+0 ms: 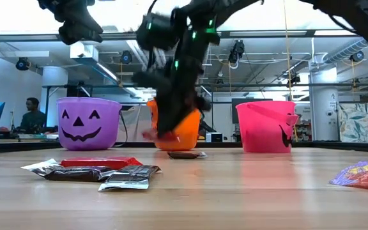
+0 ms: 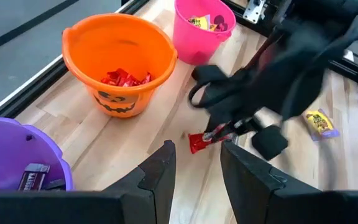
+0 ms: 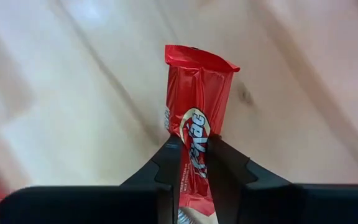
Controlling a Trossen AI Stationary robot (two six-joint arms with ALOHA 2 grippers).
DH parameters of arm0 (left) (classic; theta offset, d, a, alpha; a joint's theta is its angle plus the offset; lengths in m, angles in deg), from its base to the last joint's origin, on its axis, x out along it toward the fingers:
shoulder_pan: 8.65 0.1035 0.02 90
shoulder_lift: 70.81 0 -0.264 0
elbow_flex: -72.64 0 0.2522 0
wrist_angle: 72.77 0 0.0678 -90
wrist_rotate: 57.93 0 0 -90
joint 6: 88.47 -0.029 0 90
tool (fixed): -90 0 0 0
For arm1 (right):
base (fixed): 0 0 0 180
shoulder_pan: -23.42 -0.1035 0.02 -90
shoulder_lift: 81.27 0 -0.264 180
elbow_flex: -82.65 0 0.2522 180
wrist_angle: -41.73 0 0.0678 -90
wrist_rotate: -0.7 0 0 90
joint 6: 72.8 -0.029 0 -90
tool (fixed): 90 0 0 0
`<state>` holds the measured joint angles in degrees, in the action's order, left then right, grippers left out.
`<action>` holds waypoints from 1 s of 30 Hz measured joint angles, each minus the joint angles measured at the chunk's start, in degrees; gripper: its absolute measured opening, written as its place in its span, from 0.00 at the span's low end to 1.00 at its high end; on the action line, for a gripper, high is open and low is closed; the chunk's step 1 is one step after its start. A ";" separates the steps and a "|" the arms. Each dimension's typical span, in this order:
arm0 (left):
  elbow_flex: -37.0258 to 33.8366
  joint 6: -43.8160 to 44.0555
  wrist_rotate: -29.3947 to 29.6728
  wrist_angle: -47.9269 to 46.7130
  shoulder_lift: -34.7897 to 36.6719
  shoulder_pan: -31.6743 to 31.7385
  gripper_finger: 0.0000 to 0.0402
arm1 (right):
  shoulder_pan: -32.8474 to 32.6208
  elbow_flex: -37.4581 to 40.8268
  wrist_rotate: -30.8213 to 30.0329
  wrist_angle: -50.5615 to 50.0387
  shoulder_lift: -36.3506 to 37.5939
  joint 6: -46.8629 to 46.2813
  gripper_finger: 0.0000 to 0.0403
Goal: Sort candy by brand, put in halloween buckets
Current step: Put the red candy into the orange bucket
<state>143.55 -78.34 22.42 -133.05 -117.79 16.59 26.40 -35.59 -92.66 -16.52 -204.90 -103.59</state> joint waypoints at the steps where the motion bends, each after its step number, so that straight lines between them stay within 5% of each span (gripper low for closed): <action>1: 0.00 0.00 0.09 -0.02 0.00 0.00 0.28 | 0.00 -0.09 -0.02 0.26 1.01 -0.01 0.13; 8: 0.00 -0.52 0.11 0.12 -0.04 -0.01 0.28 | 0.43 -0.13 -0.56 4.17 9.42 0.09 0.13; 15: 0.00 0.06 0.10 0.13 0.00 -0.02 0.28 | 6.31 -0.27 -11.57 7.45 17.20 4.23 0.13; 23: 0.00 3.96 0.08 0.20 -0.22 -0.04 0.28 | 15.60 -0.24 -7.46 5.45 15.31 5.73 0.14; 30: 0.00 5.86 0.06 0.17 -0.13 -0.13 0.28 | 17.70 -0.21 -5.42 5.41 14.04 5.81 0.30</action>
<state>143.55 -72.48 22.49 -132.88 -117.93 16.46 44.10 -35.80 -98.08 -11.11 -190.86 -97.78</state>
